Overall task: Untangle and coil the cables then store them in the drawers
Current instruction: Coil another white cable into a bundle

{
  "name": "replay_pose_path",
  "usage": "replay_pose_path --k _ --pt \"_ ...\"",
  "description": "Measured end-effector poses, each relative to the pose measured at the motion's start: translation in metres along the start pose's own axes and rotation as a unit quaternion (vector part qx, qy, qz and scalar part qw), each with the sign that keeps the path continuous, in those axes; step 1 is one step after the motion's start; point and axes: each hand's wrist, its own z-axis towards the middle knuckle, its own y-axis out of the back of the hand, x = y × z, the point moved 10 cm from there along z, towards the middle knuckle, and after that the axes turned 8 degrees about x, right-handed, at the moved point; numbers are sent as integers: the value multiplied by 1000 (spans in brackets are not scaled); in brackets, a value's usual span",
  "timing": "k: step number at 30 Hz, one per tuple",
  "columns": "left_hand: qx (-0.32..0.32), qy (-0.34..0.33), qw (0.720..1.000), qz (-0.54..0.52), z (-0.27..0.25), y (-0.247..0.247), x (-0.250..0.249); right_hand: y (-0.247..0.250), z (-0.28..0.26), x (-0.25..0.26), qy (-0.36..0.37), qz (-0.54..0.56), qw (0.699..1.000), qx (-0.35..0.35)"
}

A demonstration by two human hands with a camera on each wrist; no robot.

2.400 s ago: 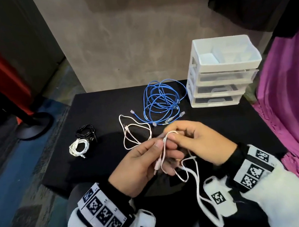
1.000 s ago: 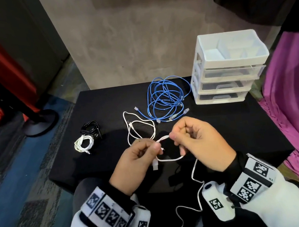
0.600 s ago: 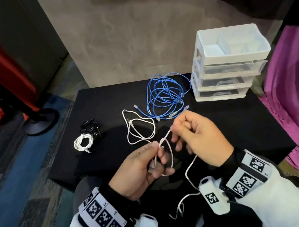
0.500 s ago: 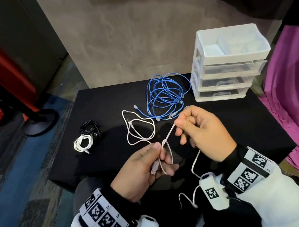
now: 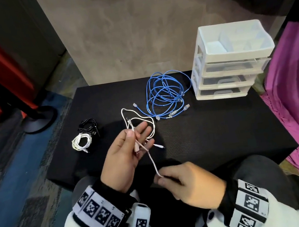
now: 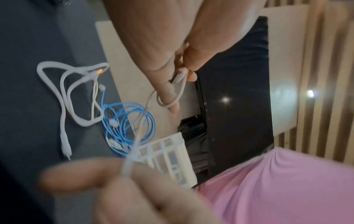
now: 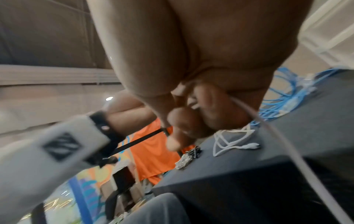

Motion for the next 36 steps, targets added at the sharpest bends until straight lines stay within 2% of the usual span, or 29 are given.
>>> replay_pose_path --k 2,3,5,6,7,10,14,18,22,24,26,28,30,32,34,35,36 --pt "17 -9 988 150 -3 -3 3 14 0 18 33 -23 999 -10" --pt "44 -20 969 243 -6 -8 3 26 0 25 47 -30 998 -22" --pt "107 -50 896 427 -14 -25 2 51 0 34 65 -43 996 -39" --pt "131 -56 867 478 -16 -31 4 61 2 35 62 -46 996 -41" --pt "152 -43 860 486 -19 -36 7 71 4 33 51 -48 997 -45" --pt "199 29 886 419 -24 -45 17 104 4 24 4 -66 993 -97" --pt "241 40 925 293 -30 -61 13 117 5 13 12 18 993 -120" --pt "193 49 977 74 -24 -54 -5 112 7 -13 25 106 978 -176" --pt "135 76 980 -129 -20 -48 -7 63 11 -25 -14 115 980 -165" --pt "92 47 986 -131 -15 -41 -9 35 13 -20 -19 106 984 -140" --pt "44 -16 997 -60 -7 -26 -16 14 9 -14 -20 98 989 -110" --pt "9 -71 997 35 -3 -11 -26 1 0 -5 -7 98 991 -88" --pt "-3 -86 987 134 -2 -2 -28 -5 -9 8 9 80 994 -71" --pt "16 -85 958 275 -4 -3 -25 -3 -15 20 21 32 998 -53" --pt "44 -72 893 441 -7 -6 -15 13 -17 31 36 -18 998 -51" --pt "58 -58 870 487 -8 -7 -8 25 -17 35 43 -30 997 -61" --pt "72 -39 865 495 -11 -7 -2 40 -17 36 45 -37 995 -77"
